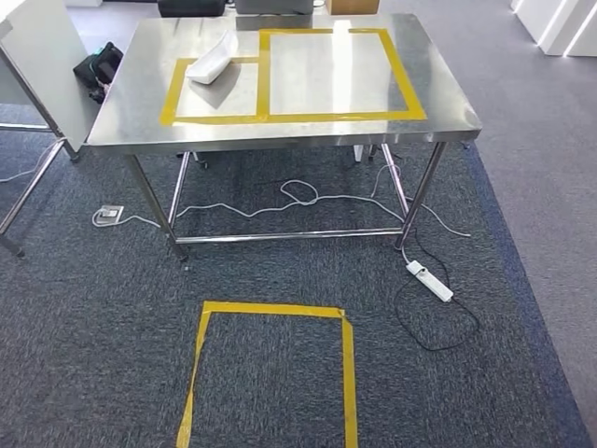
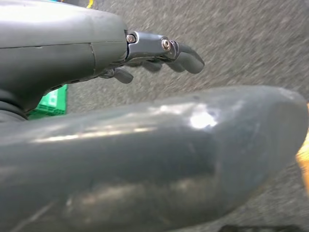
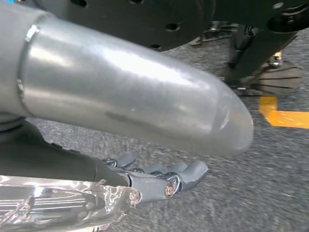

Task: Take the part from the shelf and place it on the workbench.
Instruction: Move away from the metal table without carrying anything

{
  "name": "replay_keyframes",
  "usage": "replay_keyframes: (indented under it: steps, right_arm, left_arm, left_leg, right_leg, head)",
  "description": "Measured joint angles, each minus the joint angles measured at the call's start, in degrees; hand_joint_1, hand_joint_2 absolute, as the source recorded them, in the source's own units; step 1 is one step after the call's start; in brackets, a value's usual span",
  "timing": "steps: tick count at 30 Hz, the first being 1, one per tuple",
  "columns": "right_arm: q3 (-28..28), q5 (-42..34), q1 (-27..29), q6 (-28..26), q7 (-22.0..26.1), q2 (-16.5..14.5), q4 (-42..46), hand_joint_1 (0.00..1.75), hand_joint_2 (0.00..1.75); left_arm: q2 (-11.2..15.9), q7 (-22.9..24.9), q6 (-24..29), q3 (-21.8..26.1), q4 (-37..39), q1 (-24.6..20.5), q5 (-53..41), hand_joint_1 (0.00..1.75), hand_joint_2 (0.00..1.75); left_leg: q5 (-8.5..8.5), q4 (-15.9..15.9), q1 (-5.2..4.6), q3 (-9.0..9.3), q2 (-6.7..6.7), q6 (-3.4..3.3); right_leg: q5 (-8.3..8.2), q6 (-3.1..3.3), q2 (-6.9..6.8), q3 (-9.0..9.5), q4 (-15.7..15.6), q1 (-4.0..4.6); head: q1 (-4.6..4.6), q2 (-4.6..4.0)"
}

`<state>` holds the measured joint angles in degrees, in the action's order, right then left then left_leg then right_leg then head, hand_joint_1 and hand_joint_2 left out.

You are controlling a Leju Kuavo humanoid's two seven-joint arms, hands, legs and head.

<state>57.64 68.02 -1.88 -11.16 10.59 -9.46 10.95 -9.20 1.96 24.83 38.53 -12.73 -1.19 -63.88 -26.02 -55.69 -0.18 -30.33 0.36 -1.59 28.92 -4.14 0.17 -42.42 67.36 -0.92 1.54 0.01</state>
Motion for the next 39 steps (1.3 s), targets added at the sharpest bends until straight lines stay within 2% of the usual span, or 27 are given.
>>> replay_keyframes:
  steps: [1, 2, 3, 4, 5, 6, 8, 9, 11, 12, 14, 16, 17, 18, 20, 21, 23, 24, 26, 28, 30, 32, 33, 34, 35, 37, 39]
  right_arm:
    - [0.0, 0.1, -0.1, 0.0, 0.0, 0.0, 0.0, 0.00, 0.00]
    - [0.0, 0.4, -0.1, 0.0, 0.0, 0.0, 0.0, 0.00, 0.00]
    - [0.0, 0.6, -0.2, 0.0, 0.0, 0.0, 0.0, 0.00, 0.00]
    - [0.0, 0.9, -0.2, 0.0, 0.0, 0.0, 0.0, 0.00, 0.00]
    - [0.0, 1.1, -0.2, -0.1, 0.1, 0.1, 0.0, 0.00, 0.00]
    - [0.0, 1.2, -0.2, -0.1, 0.2, 0.1, 0.0, 0.00, 0.00]
    - [0.0, 1.2, -0.6, -0.2, 0.6, 0.1, 0.1, 0.00, 0.00]
    - [0.0, 1.2, -0.7, -0.2, 0.8, 0.1, 0.1, 0.00, 0.00]
    - [0.0, 1.1, -0.7, -0.5, 0.9, 0.1, 0.1, 0.00, 0.00]
    - [0.0, 1.1, -0.7, -0.6, 0.9, 0.1, 0.1, 0.00, 0.00]
    - [0.0, 1.0, -0.6, -0.8, 0.7, 0.1, 0.1, 0.00, 0.00]
    - [0.0, 0.9, -0.5, -0.7, 0.5, 0.1, 0.1, 0.00, 0.00]
    - [0.0, 0.9, -0.4, -0.6, 0.5, 0.1, 0.1, 0.00, 0.00]
    - [0.0, 0.9, -0.3, -0.6, 0.4, 0.1, 0.1, 0.00, 0.00]
    - [0.0, 1.0, -0.1, -0.4, 0.5, 0.1, 0.1, 0.00, 0.00]
    - [0.0, 1.1, -0.1, -0.4, 0.6, 0.1, 0.1, 0.00, 0.00]
    - [0.0, 1.1, -0.1, -0.4, 0.9, 0.1, 0.1, 0.00, 0.00]
    - [0.0, 1.2, -0.2, -0.4, 1.0, 0.1, 0.1, 0.00, 0.00]
    - [0.0, 1.2, -0.3, -0.3, 1.2, 0.1, 0.1, 0.00, 0.00]
    - [0.0, 1.2, -0.4, -0.2, 1.4, 0.1, 0.1, 0.00, 0.00]
    - [0.0, 1.2, -0.3, -0.1, 1.6, 0.1, 0.1, 0.00, 0.00]
    - [0.0, 1.3, -0.1, 0.0, 1.6, 0.1, 0.1, 0.00, 0.00]
    - [0.0, 1.4, 0.0, 0.0, 1.6, 0.1, 0.1, 0.00, 0.00]
    - [0.0, 1.6, 0.0, -0.1, 1.6, 0.1, 0.1, 0.00, 0.00]
    - [0.0, 1.8, 0.0, -0.1, 1.6, 0.1, 0.1, 0.00, 0.00]
    - [0.0, 2.0, 0.0, -0.2, 1.6, 0.1, 0.1, 0.00, 0.00]
    - [0.0, 2.2, -0.1, -0.3, 1.5, 0.2, 0.1, 0.00, 0.00]
  left_arm:
    - [-0.1, 0.4, -0.2, 0.0, 0.0, 0.0, -0.2, 0.00, 0.00]
    - [-0.2, 1.0, -0.4, 0.0, 0.1, 0.0, -0.3, 0.00, 0.00]
    - [-0.2, 1.6, -0.7, 0.0, 0.1, 0.0, -0.4, 0.00, 0.00]
    - [-0.2, 2.1, -1.0, 0.0, 0.1, 0.1, -0.3, 0.00, 0.00]
    - [-0.3, 2.6, -1.3, 0.0, 0.1, 0.0, -0.2, 0.00, 0.00]
    - [-0.3, 2.9, -1.5, 0.0, 0.1, 0.0, -0.1, 0.00, 0.00]
    - [-0.4, 2.6, -1.6, 0.1, 0.1, 0.0, 0.1, 0.00, 0.00]
    - [-0.4, 2.1, -1.5, 0.2, 0.1, -0.1, 0.2, 0.00, 0.00]
    - [-0.3, 1.2, -1.4, 0.3, 0.1, -0.1, 0.3, 0.00, 0.00]
    - [-0.3, 1.0, -1.4, 0.4, 0.1, 0.0, 0.3, 0.00, 0.00]
    - [-0.2, 0.9, -1.7, 0.6, 0.1, 0.2, 0.3, 0.00, 0.00]
    - [-0.1, 1.0, -2.1, 0.7, 0.1, 0.3, 0.3, 0.00, 0.00]
    - [0.0, 1.2, -2.4, 0.8, 0.2, 0.3, 0.3, 0.00, 0.00]
    - [0.0, 1.4, -2.6, 0.9, 0.2, 0.3, 0.4, 0.00, 0.00]
    - [0.2, 1.8, -3.0, 1.1, 0.2, 0.3, 0.4, 0.00, 0.00]
    - [0.3, 2.1, -3.2, 1.1, 0.2, 0.3, 0.5, 0.00, 0.00]
    - [0.3, 2.3, -3.4, 1.2, 0.2, 0.1, 0.5, 0.00, 0.00]
    - [0.3, 2.3, -3.4, 1.2, 0.2, 0.0, 0.5, 0.00, 0.00]
    - [0.4, 2.3, -3.4, 1.3, 0.2, 0.1, 0.6, 0.00, 0.00]
    - [0.6, 2.3, -3.4, 1.5, 0.2, 0.1, 0.6, 0.00, 0.00]
    - [0.7, 2.2, -3.5, 1.5, 0.2, 0.0, 0.6, 0.00, 0.00]
    - [0.7, 2.0, -3.5, 1.6, 0.2, 0.0, 0.6, 0.00, 0.00]
    - [0.7, 2.0, -3.6, 1.6, 0.2, 0.0, 0.5, 0.00, 0.00]
    - [0.8, 2.0, -3.6, 1.6, 0.2, 0.1, 0.5, 0.00, 0.00]
    - [0.8, 2.0, -3.7, 1.6, 0.2, 0.1, 0.5, 0.00, 0.00]
    - [0.9, 2.1, -3.8, 1.6, 0.2, 0.1, 0.4, 0.00, 0.00]
    - [0.9, 2.1, -4.0, 1.6, 0.2, 0.0, 0.4, 0.00, 0.00]
  left_leg:
    - [0.75, 0.0, -0.06, -1.09, 0.00, -0.03]
    - [1.52, 0.0, -0.12, -2.20, 0.01, 0.00]
    - [2.26, -0.1, -0.19, -3.26, 0.03, 0.08]
    - [3.01, -0.1, -0.25, -4.22, 0.05, 0.18]
    - [3.70, -0.2, -0.30, -4.96, 0.06, 0.32]
    - [4.32, -0.3, -0.37, -5.51, 0.02, 0.53]
    - [5.34, -0.5, -0.53, -5.95, -0.11, 1.01]
    - [5.75, -0.5, -0.54, -5.97, -0.20, 1.31]
    - [6.11, -0.6, -0.36, -6.07, -0.34, 1.98]
    - [5.26, -1.2, -0.24, -6.43, -0.40, 2.37]
    - [0.89, -5.8, 0.02, -8.24, -0.44, 3.13]
    - [-3.81, -13.4, 0.30, -10.74, -0.43, 3.76]
    - [-4.73, -16.1, 0.45, -11.29, -0.42, 4.01]
    - [-4.54, -16.8, 0.60, -10.84, -0.38, 4.23]
    - [-1.89, -11.9, 0.96, -6.71, 0.43, 4.63]
    - [-0.58, -7.8, 1.08, -3.87, 1.78, 4.84]
    - [0.58, -2.0, 0.96, -0.32, 4.00, 4.33]
    - [0.43, -1.0, 0.81, 0.05, 4.31, 3.75]
    - [0.29, -0.7, 0.76, -0.44, 3.12, 2.36]
    - [0.59, -0.6, 0.84, -0.78, 1.79, 1.43]
    - [0.95, -0.5, 0.71, -1.16, 0.40, 0.75]
    - [1.24, -0.5, 0.35, -1.50, -1.28, 0.28]
    - [1.34, -0.6, 0.17, -1.58, -2.17, 0.17]
    - [1.43, -0.6, 0.02, -1.59, -3.02, 0.12]
    - [1.53, -0.6, -0.10, -1.57, -3.89, 0.13]
    - [1.72, -0.7, -0.25, -1.71, -5.46, 0.31]
    - [2.00, -0.8, -0.19, -2.19, -6.75, 0.79]
  right_leg:
    - [2.07, -0.07, 0.01, -0.52, 3.9, 0.08]
    - [2.48, -0.05, 0.01, -0.31, 6.9, 0.19]
    - [1.41, 0.04, 0.01, 0.70, 8.2, 0.30]
    - [-0.52, 0.20, 0.00, 2.63, 7.7, 0.40]
    - [-1.97, 0.44, 0.00, 5.62, 5.1, 0.50]
    - [-1.79, 0.75, 0.02, 9.51, 0.8, 0.62]
    - [0.92, 1.41, 0.09, 15.79, -8.0, 0.86]
    - [2.23, 1.77, 0.05, 17.25, -10.5, 1.02]
    - [2.06, 2.70, -0.43, 17.06, -11.3, 1.06]
    - [1.67, 3.24, -0.78, 16.74, -11.3, 1.00]
    - [0.64, 3.93, -1.42, 15.79, -11.4, 0.76]
    - [-0.16, 4.01, -2.07, 14.71, -11.3, 0.68]
    - [-0.44, 3.90, -2.55, 14.26, -11.3, 0.62]
    - [-0.66, 3.75, -3.10, 13.93, -11.3, 0.52]
    - [-0.91, 3.34, -4.24, 13.82, -11.1, 0.24]
    - [-0.94, 3.01, -4.75, 13.85, -11.0, 0.25]
    - [-0.90, 2.26, -5.75, 13.89, -10.8, 0.45]
    - [-0.88, 1.89, -6.31, 13.96, -10.7, 0.60]
    - [-0.72, 1.19, -7.02, 14.28, -10.7, 0.54]
    - [0.92, 0.61, -4.67, 13.31, -8.7, 0.29]
    - [4.59, 0.50, -1.42, 10.15, -1.8, 0.26]
    - [7.09, 0.74, -0.51, 6.47, 5.6, 0.41]
    - [6.79, 0.97, -0.39, 5.65, 6.8, 0.49]
    - [5.35, 1.28, -0.21, 5.96, 5.7, 0.59]
    - [3.12, 1.69, 0.30, 7.27, 2.4, 0.69]
    - [-0.43, 2.53, 2.96, 10.63, -5.7, 0.74]
    - [-1.23, 2.73, 4.71, 12.24, -9.7, 0.76]
  head:
    - [-0.17, 0.00]
    - [-0.27, 0.00]
    - [-0.31, 0.00]
    - [-0.34, 0.00]
    - [-0.39, 0.00]
    - [-0.41, 0.00]
    - [-0.36, 0.00]
    - [-0.34, 0.00]
    - [-0.43, 0.00]
    - [-0.45, 0.00]
    - [-0.18, 0.00]
    - [0.08, 0.00]
    - [0.07, 0.00]
    - [0.07, -0.01]
    - [0.07, 0.00]
    - [0.15, 0.00]
    - [0.27, -0.01]
    - [0.23, -0.01]
    - [-0.04, -0.01]
    - [-0.27, -0.01]
    - [-0.58, 0.00]
    - [-0.64, 0.00]
    - [-0.64, -0.01]
    - [-0.63, -0.01]
    - [-0.63, -0.01]
    - [-0.61, -0.01]
    - [-0.56, 0.00]
